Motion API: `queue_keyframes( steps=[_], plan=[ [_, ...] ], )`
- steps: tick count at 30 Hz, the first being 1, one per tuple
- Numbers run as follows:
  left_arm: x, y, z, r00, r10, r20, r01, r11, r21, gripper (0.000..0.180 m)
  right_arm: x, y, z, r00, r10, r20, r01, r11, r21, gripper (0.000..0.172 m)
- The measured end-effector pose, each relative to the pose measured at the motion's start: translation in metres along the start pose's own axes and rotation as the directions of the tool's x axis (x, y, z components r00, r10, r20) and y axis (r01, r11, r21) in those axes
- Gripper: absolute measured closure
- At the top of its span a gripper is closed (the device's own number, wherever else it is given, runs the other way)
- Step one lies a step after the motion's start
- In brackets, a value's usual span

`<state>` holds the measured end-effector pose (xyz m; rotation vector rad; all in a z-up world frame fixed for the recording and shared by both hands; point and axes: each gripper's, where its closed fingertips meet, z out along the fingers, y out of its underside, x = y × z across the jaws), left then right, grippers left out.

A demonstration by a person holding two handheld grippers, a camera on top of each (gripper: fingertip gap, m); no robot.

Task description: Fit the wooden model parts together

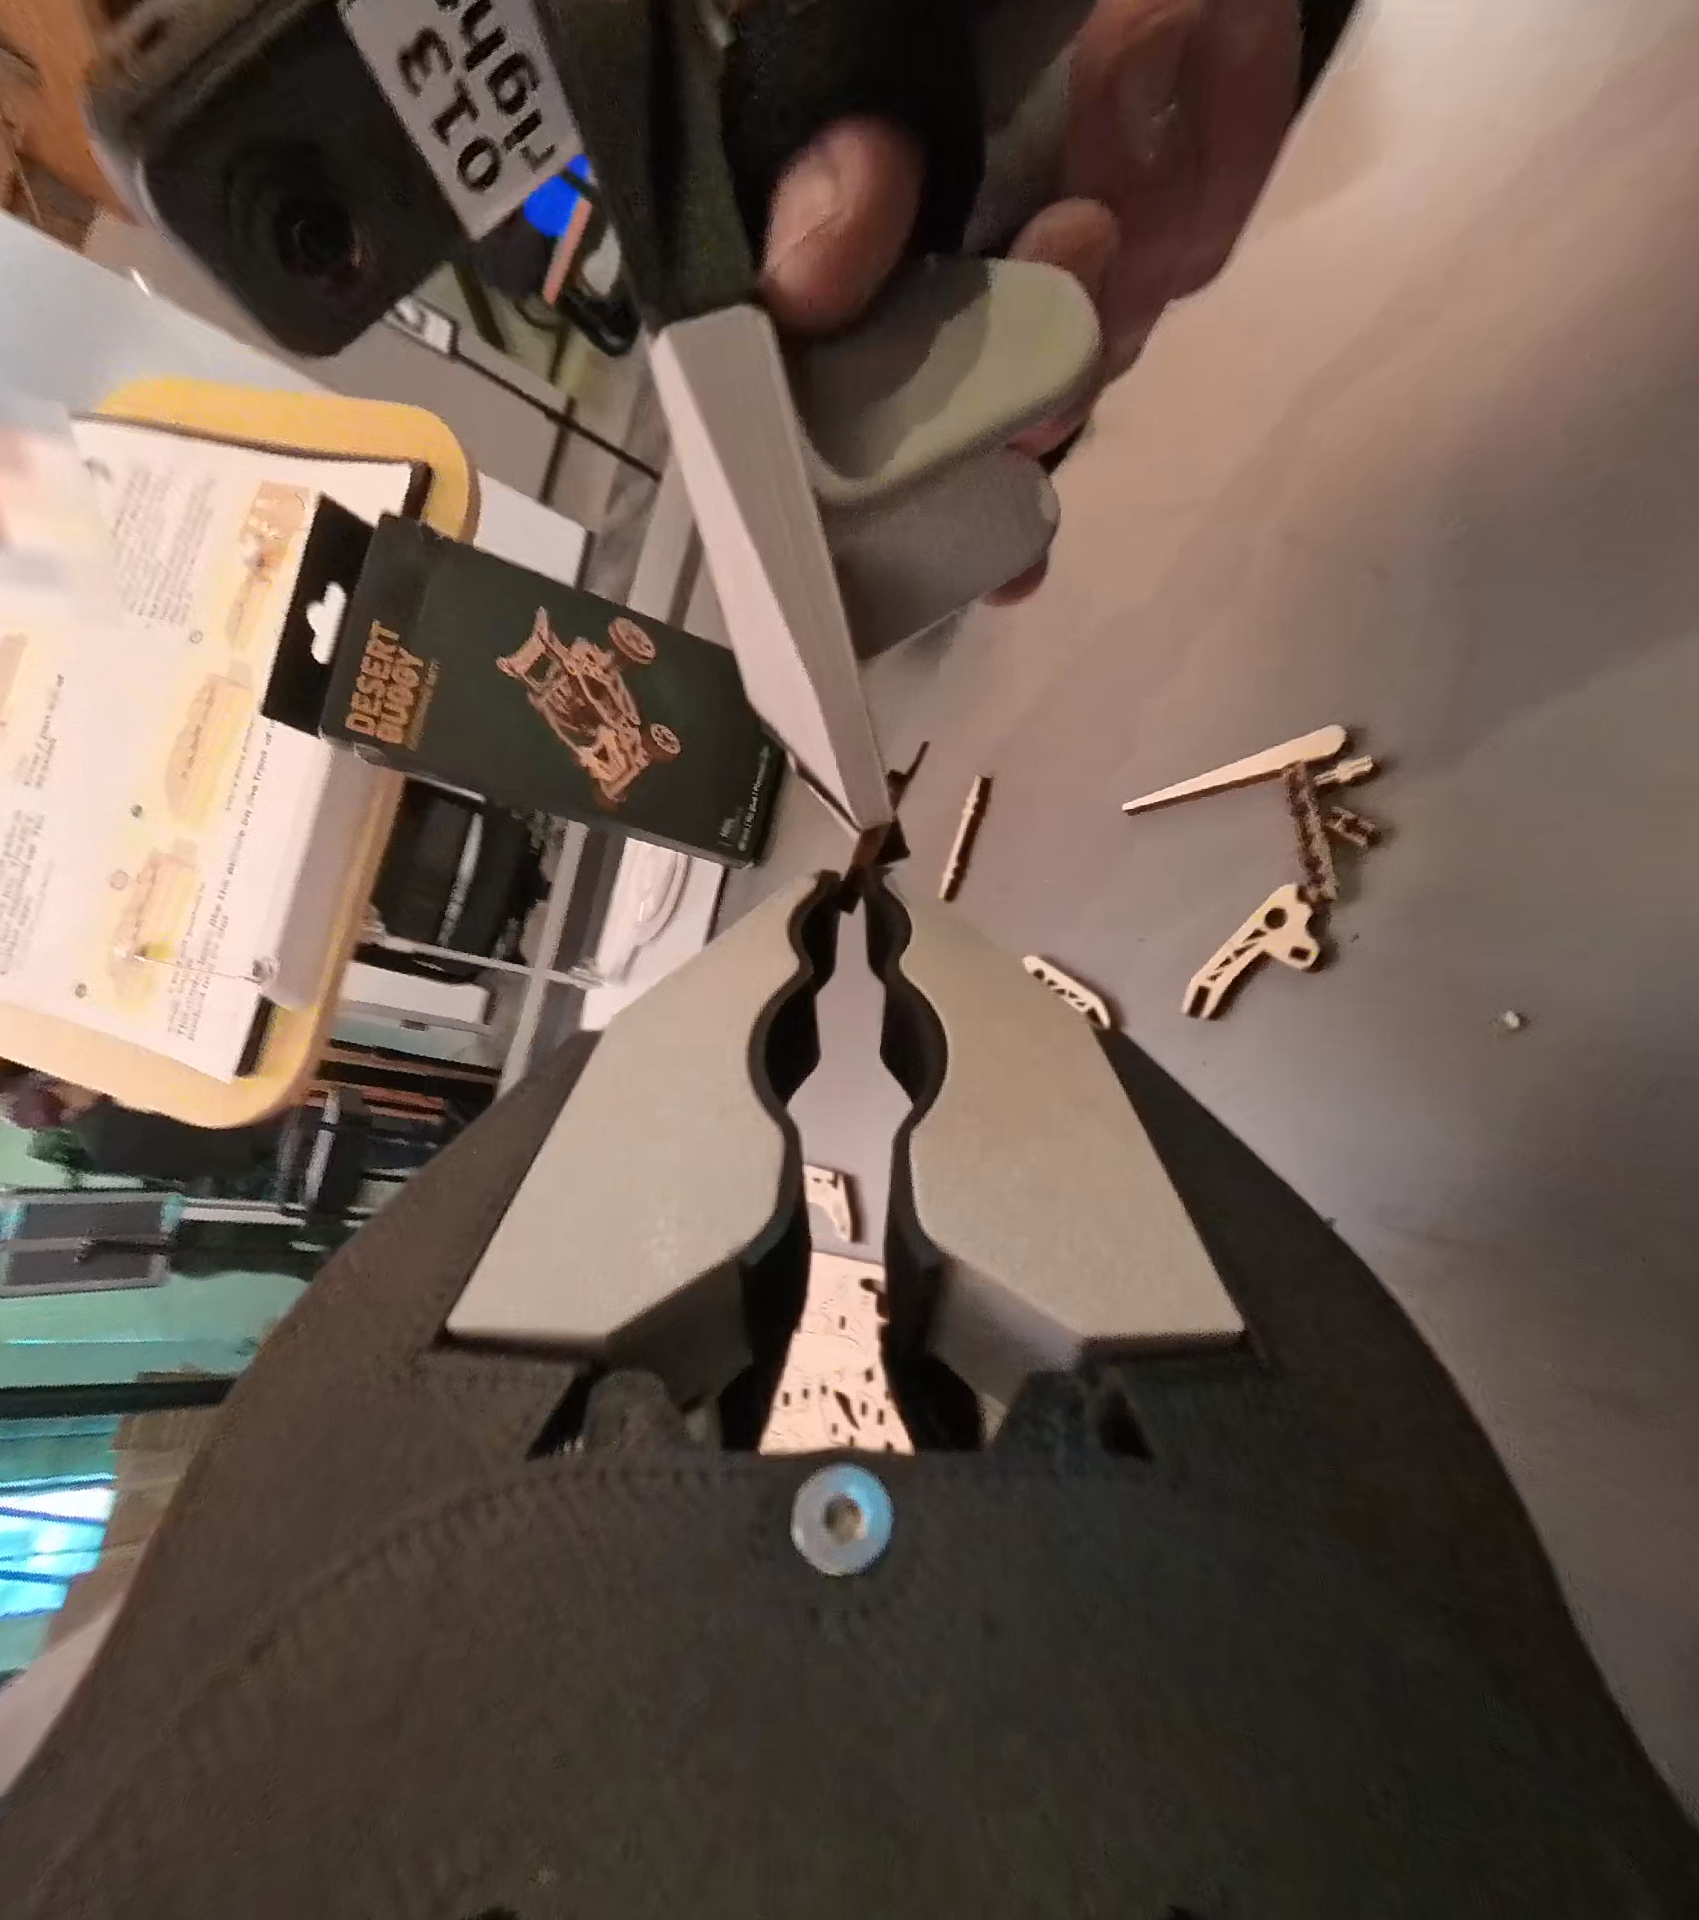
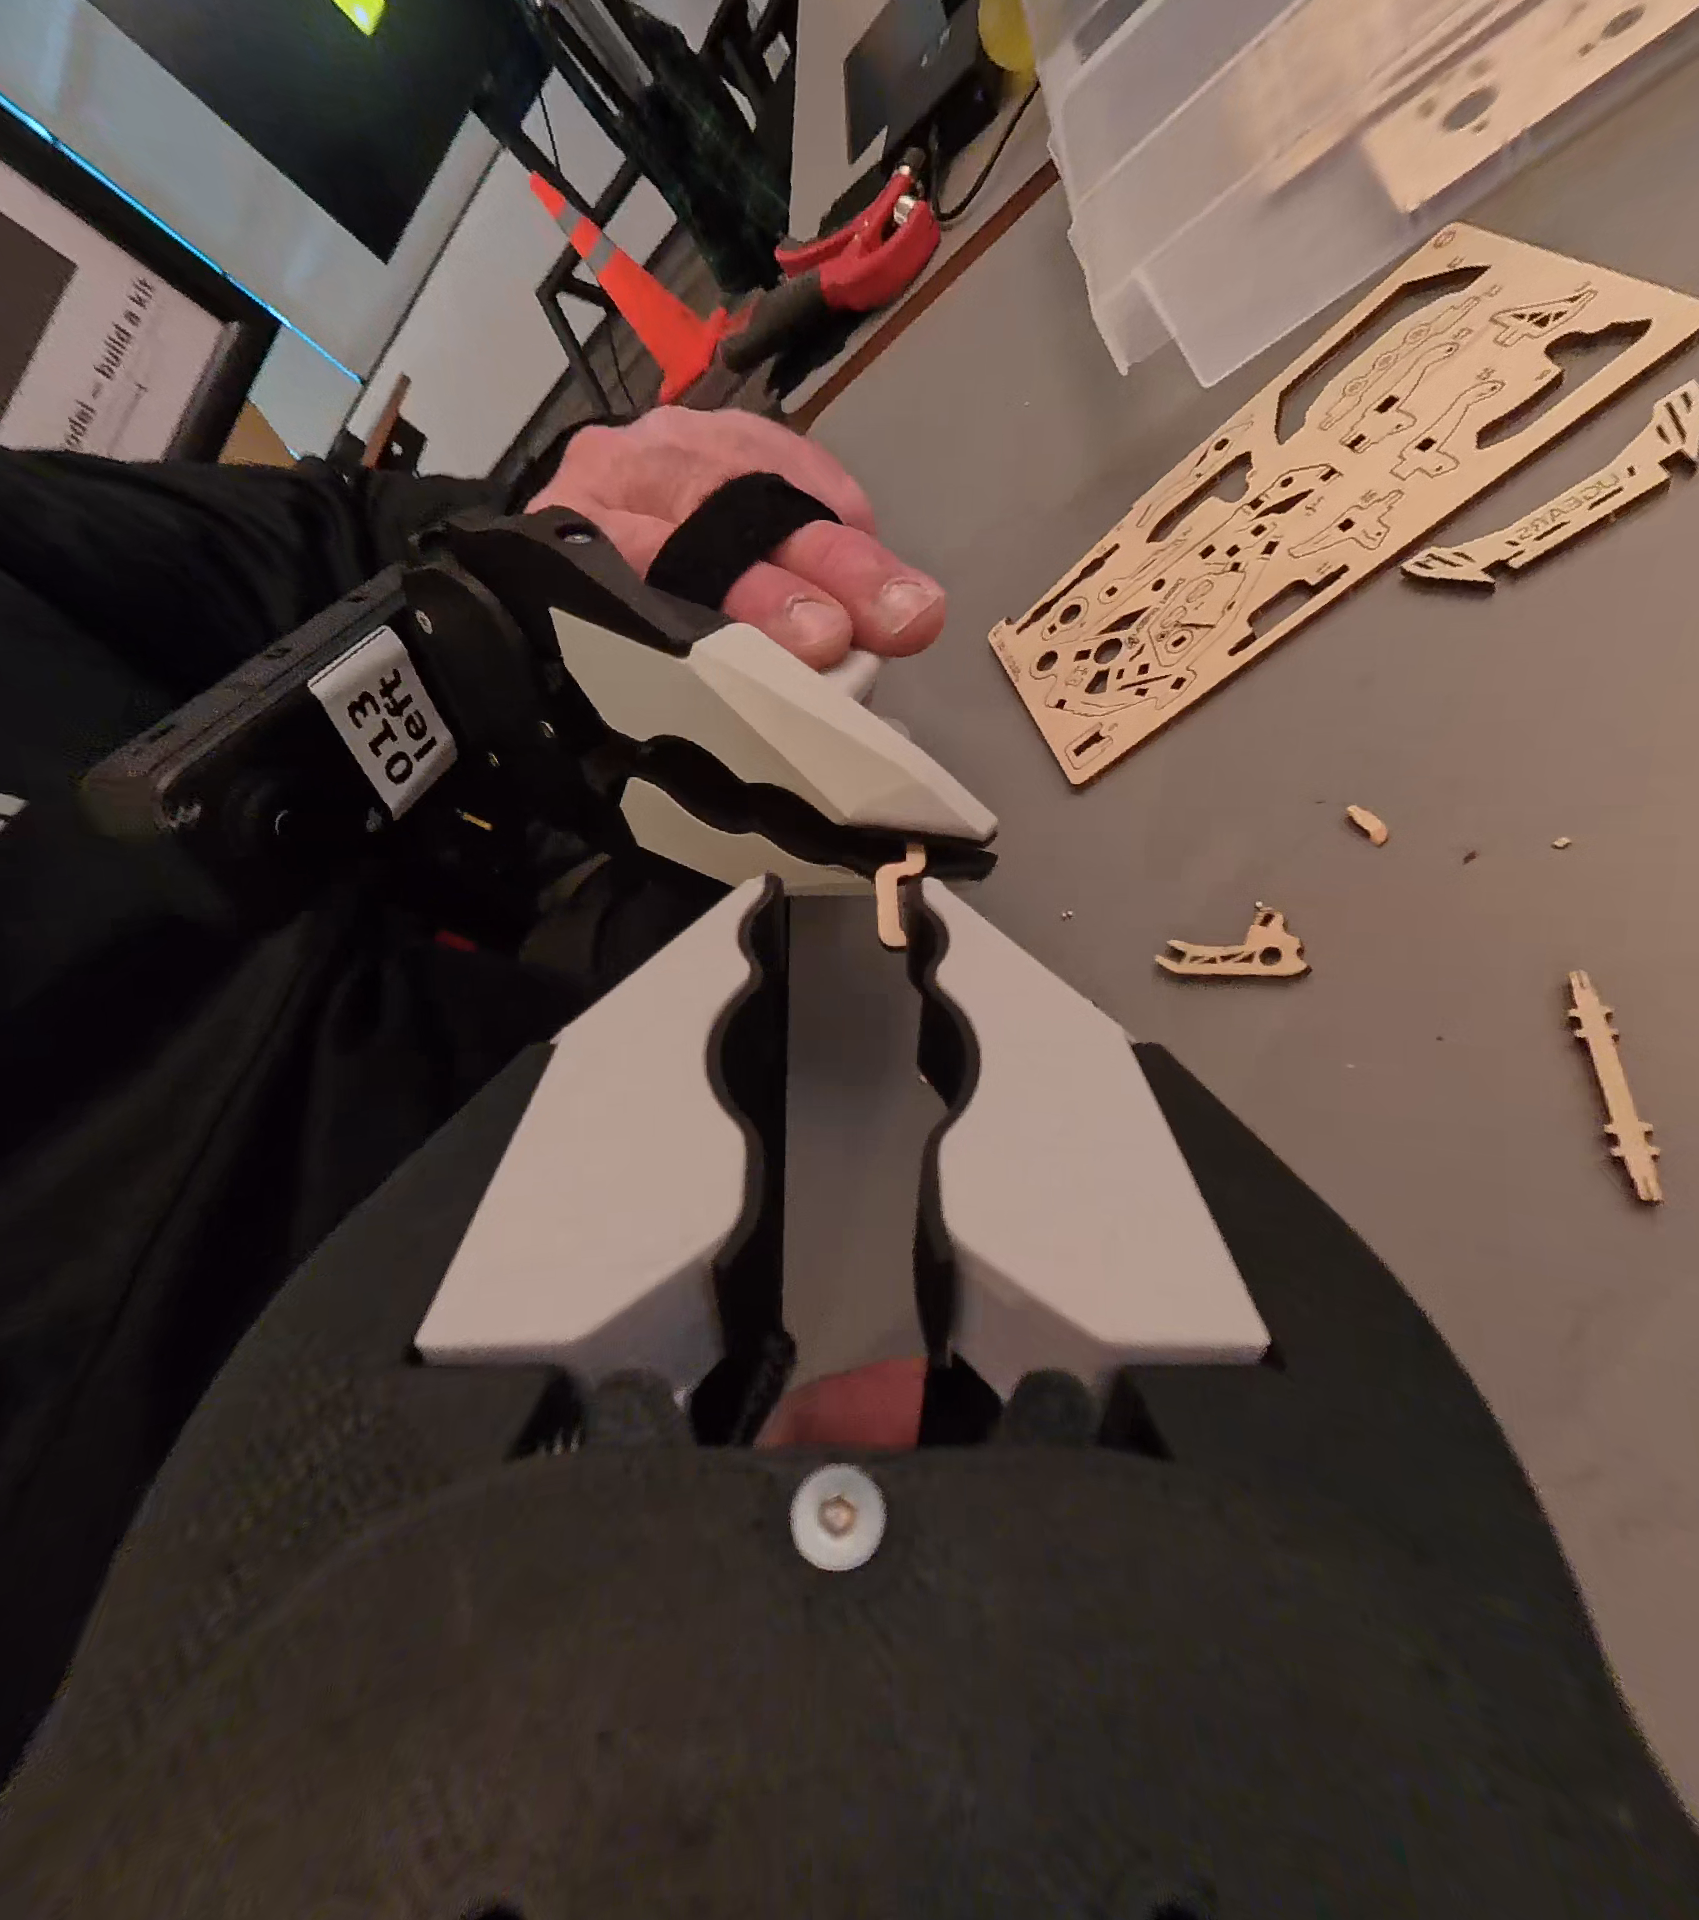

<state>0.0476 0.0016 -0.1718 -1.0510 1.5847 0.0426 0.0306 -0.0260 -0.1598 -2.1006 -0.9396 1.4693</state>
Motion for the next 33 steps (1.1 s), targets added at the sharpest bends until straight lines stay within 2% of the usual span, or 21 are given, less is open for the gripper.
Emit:
queue_keyframes(
  steps=[4,7,11,13,15,16,17,18,21,23,25,27,30,33],
  plan=[
    [-0.001,-0.002,0.000,0.996,0.076,0.047,-0.077,0.997,0.010,0.178,-0.001,0.001,-0.001,0.999,-0.029,-0.022,0.028,0.999,-0.044,0.150],
    [-0.004,-0.003,-0.001,0.997,0.042,0.064,-0.045,0.998,0.033,0.178,-0.004,-0.001,-0.001,0.995,-0.076,-0.060,0.072,0.995,-0.063,0.146],
    [-0.008,-0.010,-0.004,0.996,-0.060,0.064,0.053,0.994,0.100,0.178,-0.007,-0.004,-0.005,0.991,-0.104,-0.081,0.099,0.993,-0.063,0.151],
    [-0.012,-0.013,-0.005,0.977,-0.211,0.019,0.206,0.968,0.145,0.177,-0.010,-0.008,-0.007,0.995,-0.078,-0.064,0.077,0.997,-0.025,0.154],
    [-0.014,-0.015,-0.007,0.985,-0.168,0.050,0.158,0.975,0.158,0.178,-0.010,-0.013,-0.010,0.997,-0.051,-0.059,0.052,0.999,0.015,0.155],
    [-0.013,-0.018,-0.008,0.978,-0.209,0.027,0.201,0.964,0.174,0.179,-0.007,-0.014,-0.013,0.994,-0.056,-0.090,0.058,0.998,0.023,0.151],
    [-0.015,-0.020,-0.010,0.973,-0.229,0.028,0.219,0.957,0.192,0.180,-0.003,-0.015,-0.017,0.988,-0.078,-0.136,0.081,0.996,0.021,0.139],
    [-0.019,-0.018,-0.011,0.977,-0.207,0.054,0.194,0.963,0.185,0.179,-0.003,-0.016,-0.020,0.981,-0.106,-0.162,0.113,0.993,0.034,0.138],
    [-0.024,-0.015,-0.009,0.940,-0.342,-0.007,0.337,0.920,0.199,0.180,-0.002,-0.014,-0.022,0.971,-0.154,-0.182,0.165,0.985,0.046,0.145],
    [-0.024,-0.011,-0.007,0.944,-0.331,-0.009,0.326,0.925,0.195,0.180,-0.001,-0.019,-0.026,0.964,-0.167,-0.205,0.189,0.978,0.089,0.146],
    [-0.022,-0.016,-0.008,0.909,-0.409,-0.075,0.415,0.882,0.224,0.179,0.004,-0.024,-0.031,0.946,-0.195,-0.260,0.228,0.968,0.105,0.157],
    [-0.025,-0.013,-0.006,0.884,-0.460,-0.084,0.467,0.856,0.221,0.179,0.003,-0.031,-0.032,0.927,-0.232,-0.295,0.279,0.952,0.127,0.160],
    [-0.031,-0.013,-0.007,0.841,-0.525,-0.127,0.540,0.806,0.244,0.180,0.003,-0.037,-0.037,0.923,-0.240,-0.300,0.294,0.943,0.153,0.161],
    [-0.028,-0.016,-0.006,0.824,-0.543,-0.165,0.567,0.787,0.244,0.180,-0.004,-0.043,-0.037,0.908,-0.315,-0.275,0.367,0.916,0.162,0.163]
  ],
)
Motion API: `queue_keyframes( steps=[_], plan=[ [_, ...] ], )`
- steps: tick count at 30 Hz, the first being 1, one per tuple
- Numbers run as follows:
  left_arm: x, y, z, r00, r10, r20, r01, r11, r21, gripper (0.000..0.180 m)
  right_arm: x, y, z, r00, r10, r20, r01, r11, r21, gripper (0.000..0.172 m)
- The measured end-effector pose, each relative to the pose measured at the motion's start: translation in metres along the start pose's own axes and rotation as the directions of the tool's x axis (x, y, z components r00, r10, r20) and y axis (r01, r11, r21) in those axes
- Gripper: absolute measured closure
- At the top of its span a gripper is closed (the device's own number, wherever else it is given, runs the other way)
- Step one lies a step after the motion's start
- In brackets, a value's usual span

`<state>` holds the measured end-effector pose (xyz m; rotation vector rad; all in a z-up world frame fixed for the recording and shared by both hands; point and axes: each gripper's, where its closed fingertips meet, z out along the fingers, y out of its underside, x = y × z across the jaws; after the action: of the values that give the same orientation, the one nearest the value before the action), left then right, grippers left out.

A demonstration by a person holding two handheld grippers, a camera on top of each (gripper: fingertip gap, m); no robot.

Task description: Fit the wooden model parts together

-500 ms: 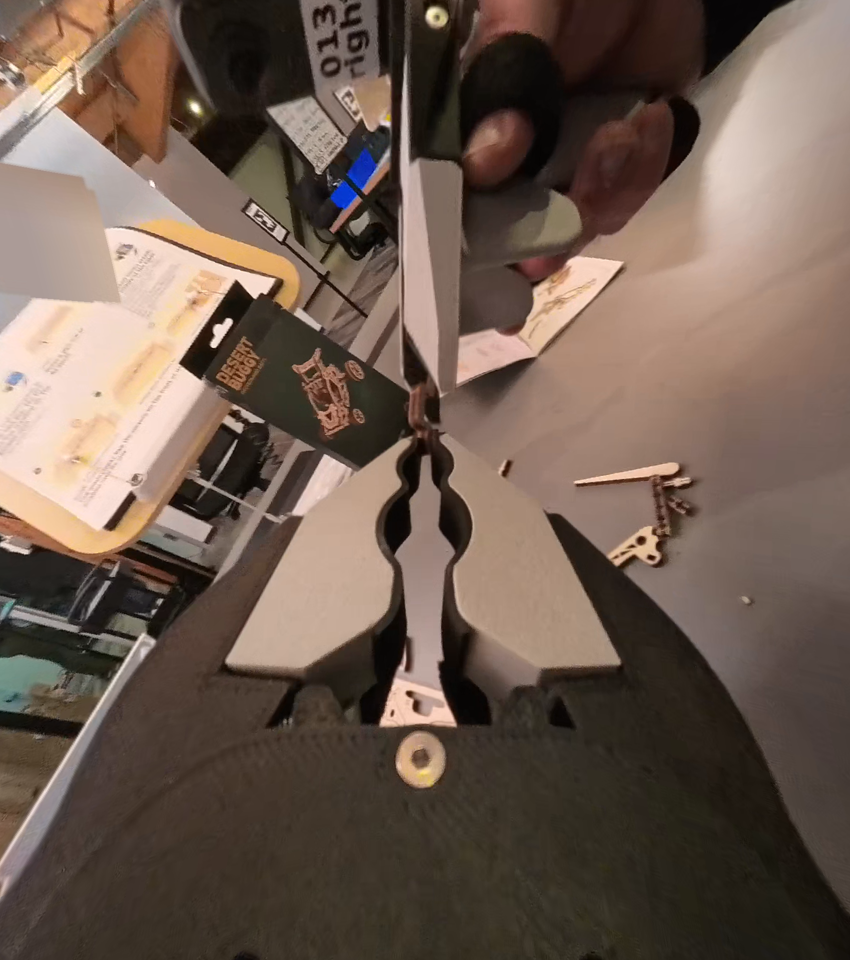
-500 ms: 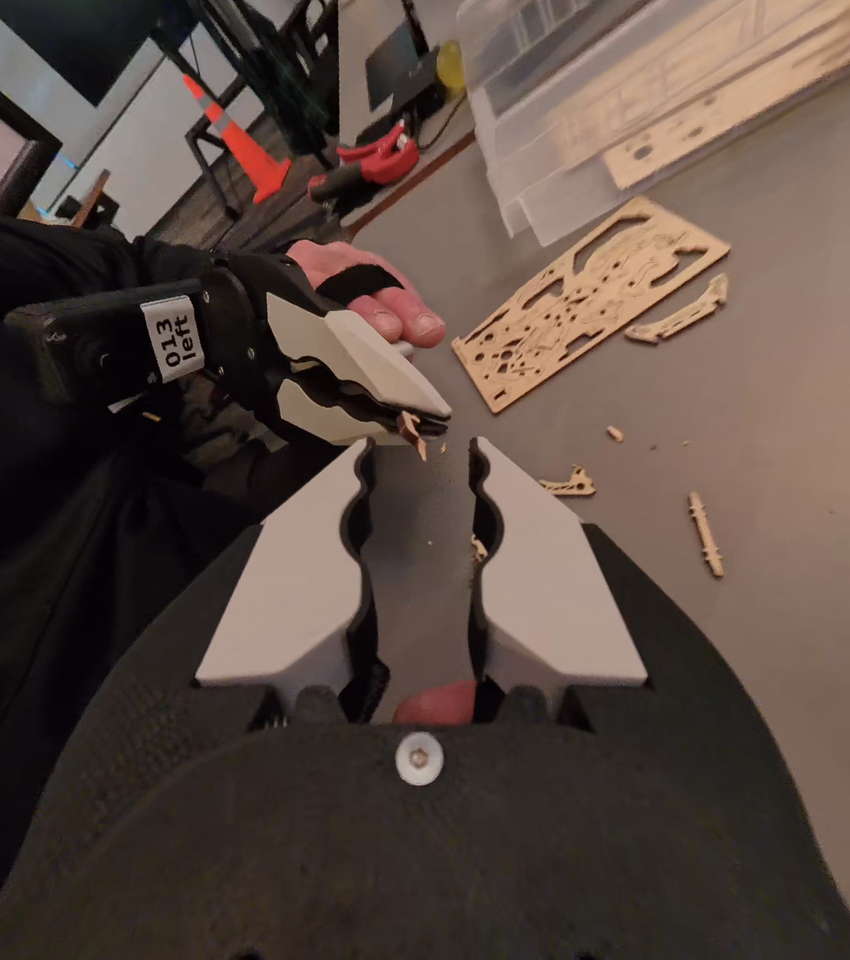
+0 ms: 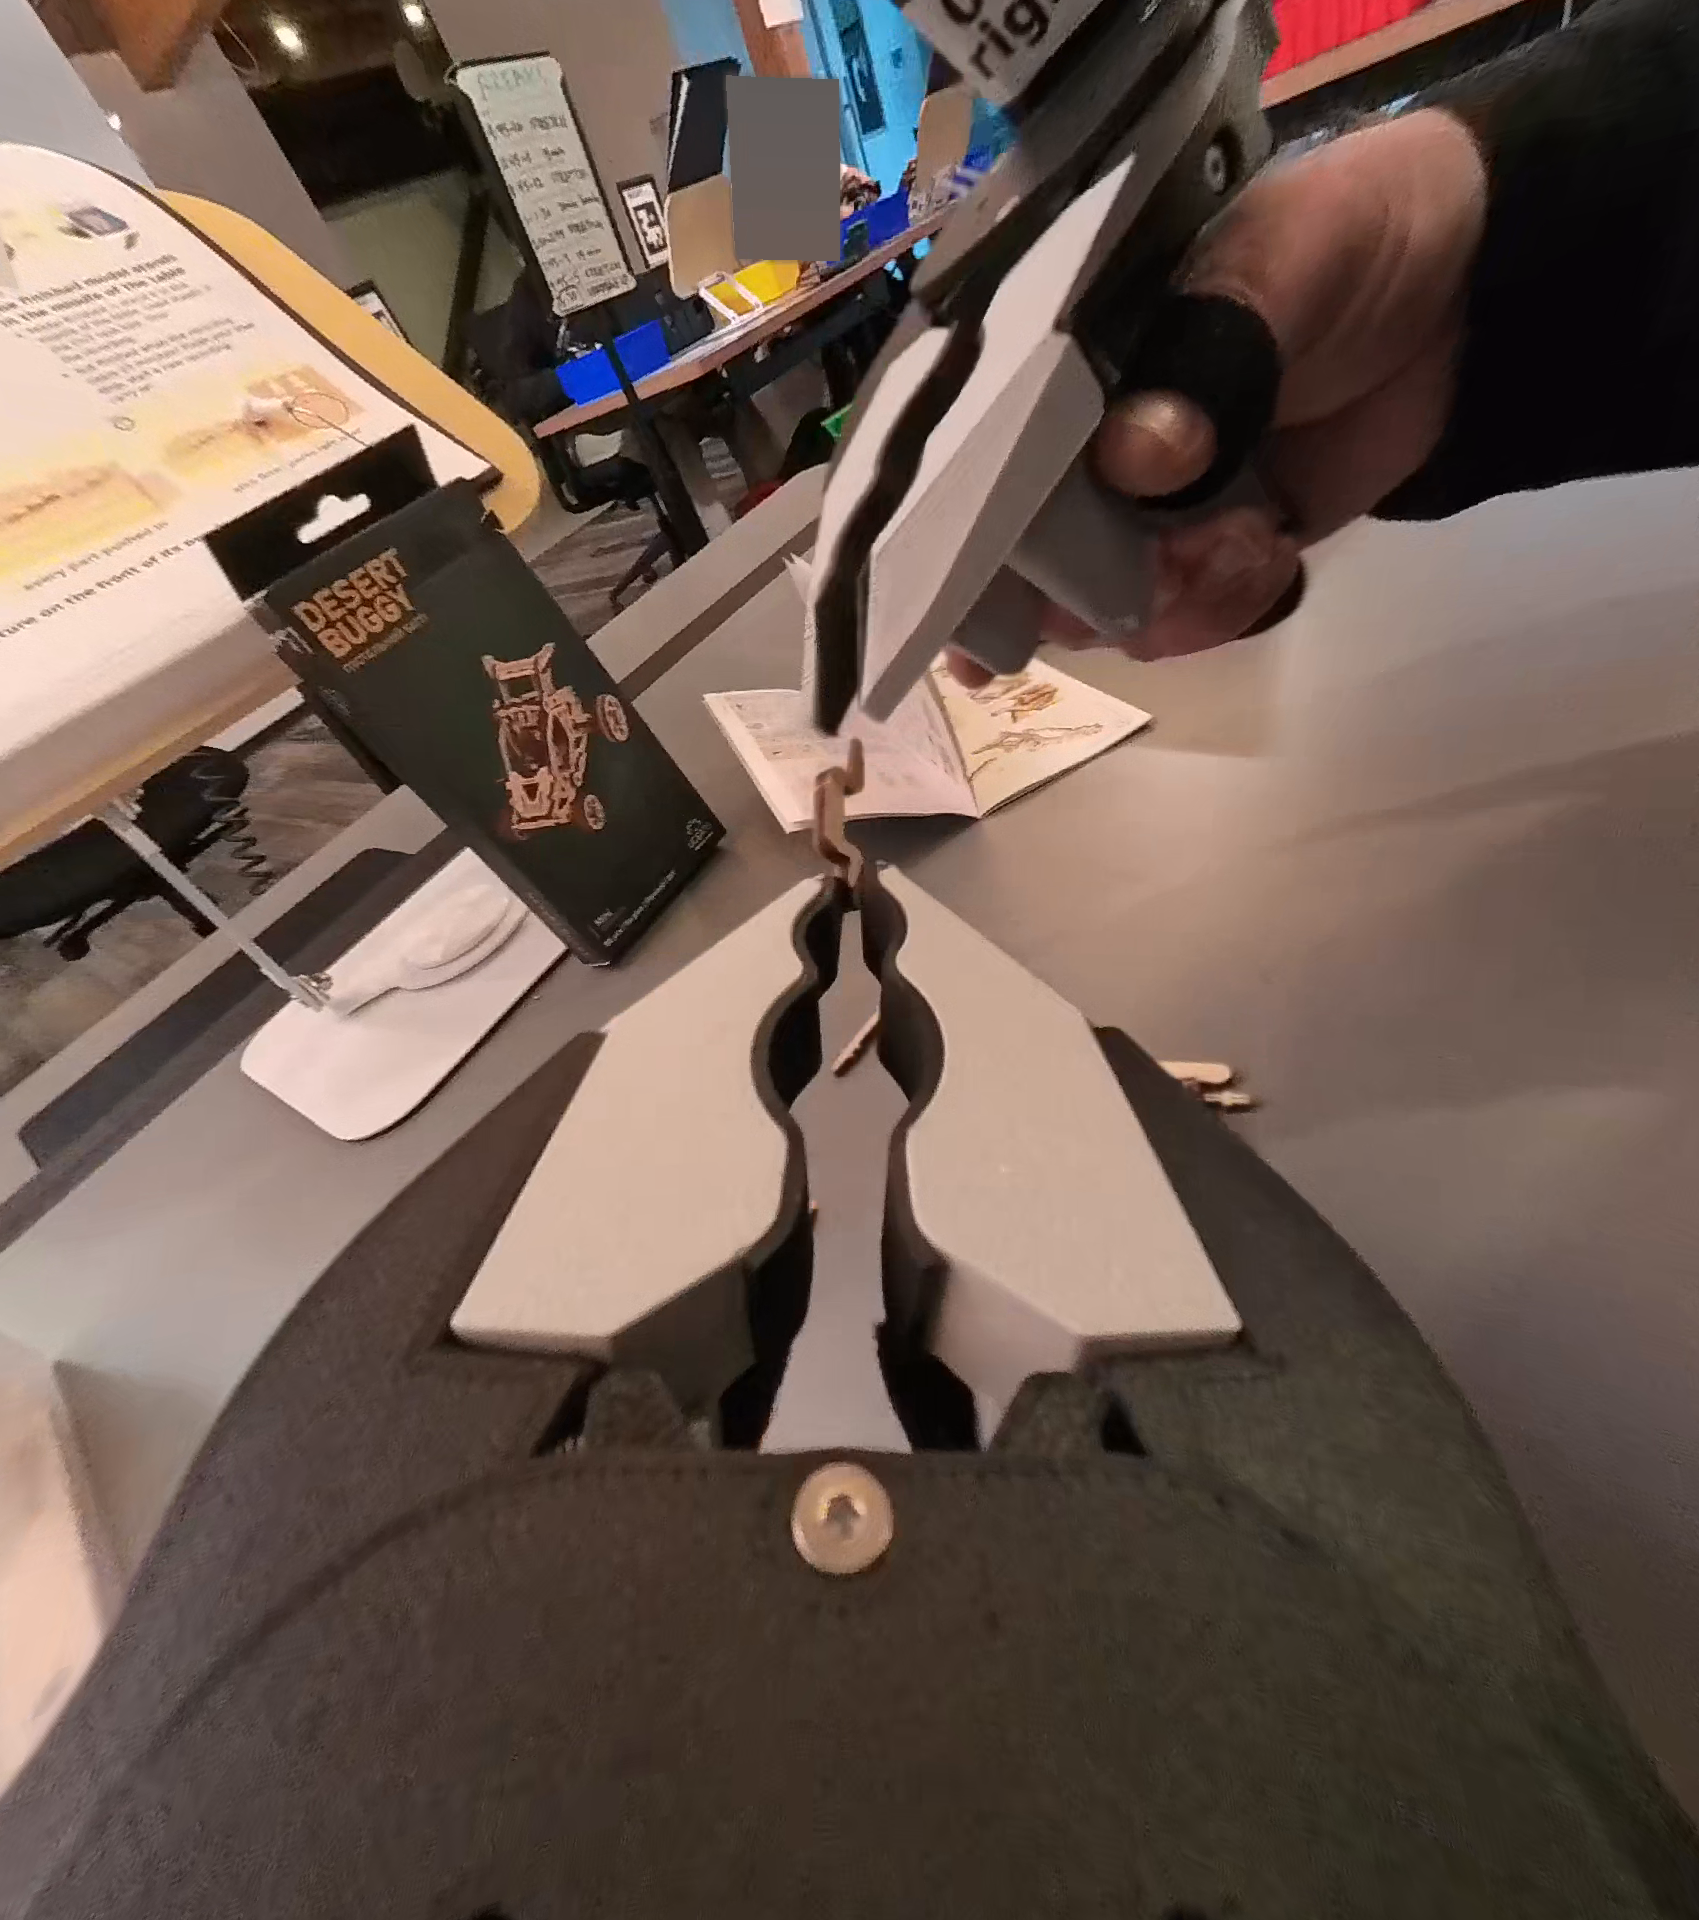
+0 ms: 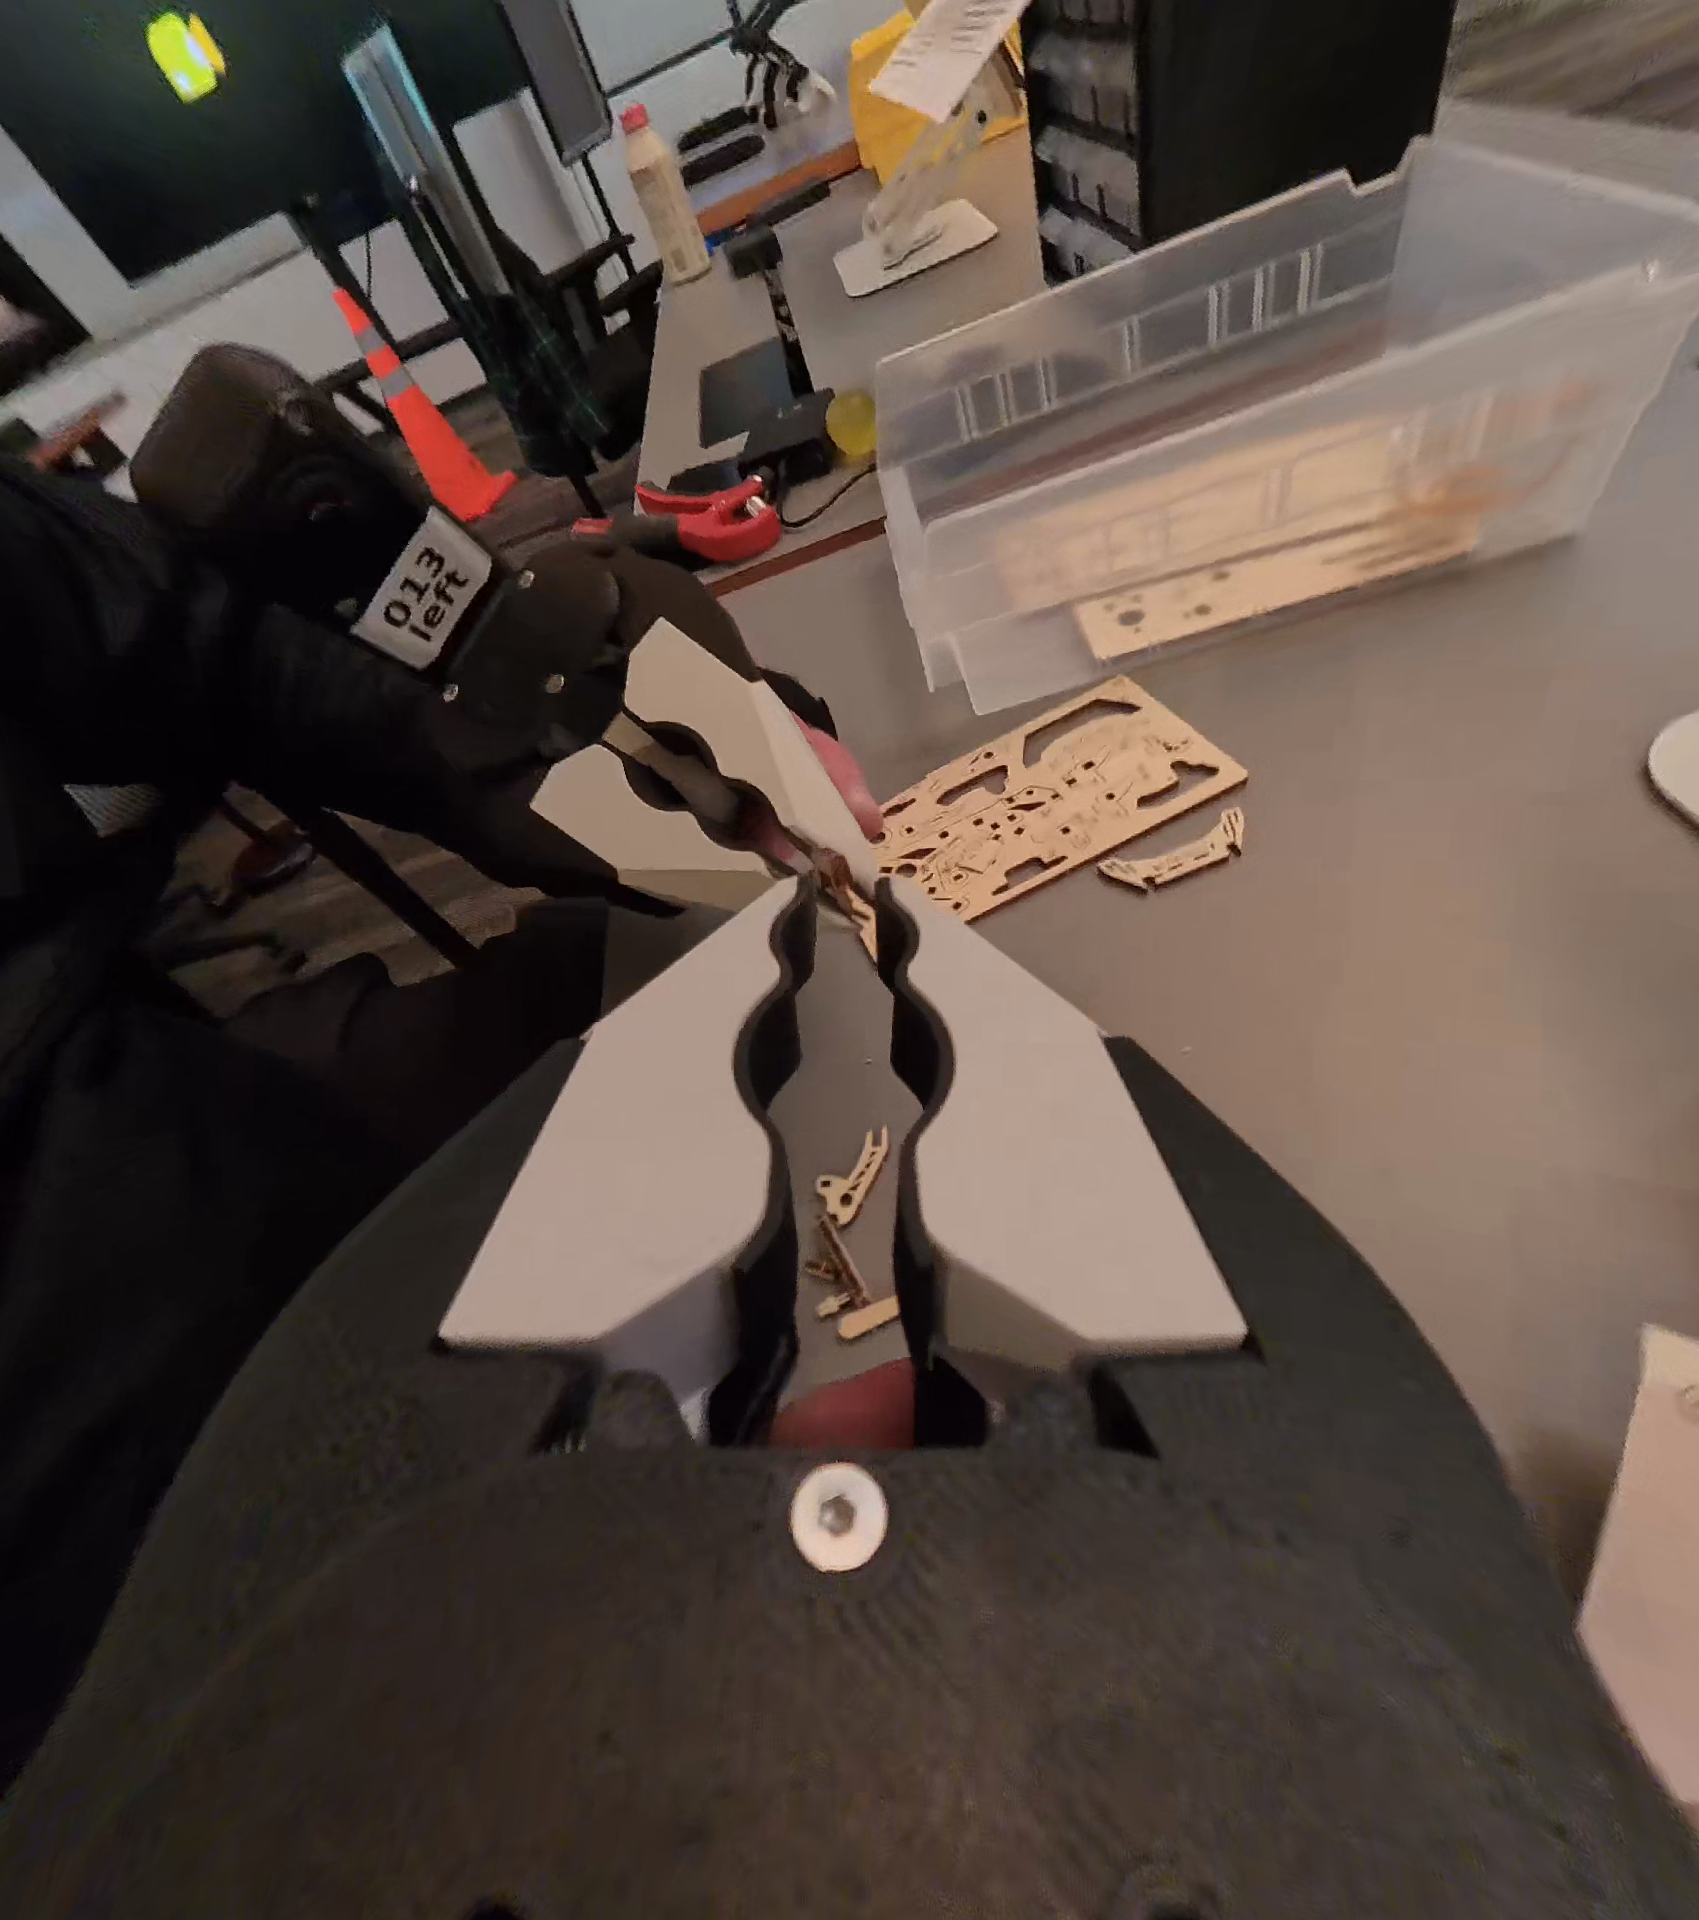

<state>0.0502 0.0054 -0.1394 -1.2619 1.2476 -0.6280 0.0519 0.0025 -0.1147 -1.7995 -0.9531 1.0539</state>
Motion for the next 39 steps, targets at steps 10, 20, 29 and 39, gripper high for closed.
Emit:
queue_keyframes(
  steps=[10,20,29,39],
  plan=[
    [0.001,-0.001,0.001,0.995,-0.092,-0.035,0.093,0.995,0.023,0.179,0.000,0.003,0.006,0.987,-0.154,0.034,0.157,0.984,-0.085,0.172],
    [0.030,0.079,-0.005,0.986,-0.075,-0.151,0.010,0.919,-0.395,0.162,0.027,0.047,0.017,0.958,-0.282,0.050,0.280,0.887,-0.366,0.172],
    [0.053,0.100,0.005,0.958,0.141,-0.248,-0.245,0.854,-0.459,0.165,0.040,0.081,0.039,0.948,-0.290,0.129,0.316,0.821,-0.476,0.172],
    [0.043,0.107,-0.001,0.965,0.004,-0.262,-0.139,0.856,-0.498,0.168,0.048,0.087,0.049,0.866,-0.421,0.268,0.496,0.660,-0.564,0.172]
  ],
)
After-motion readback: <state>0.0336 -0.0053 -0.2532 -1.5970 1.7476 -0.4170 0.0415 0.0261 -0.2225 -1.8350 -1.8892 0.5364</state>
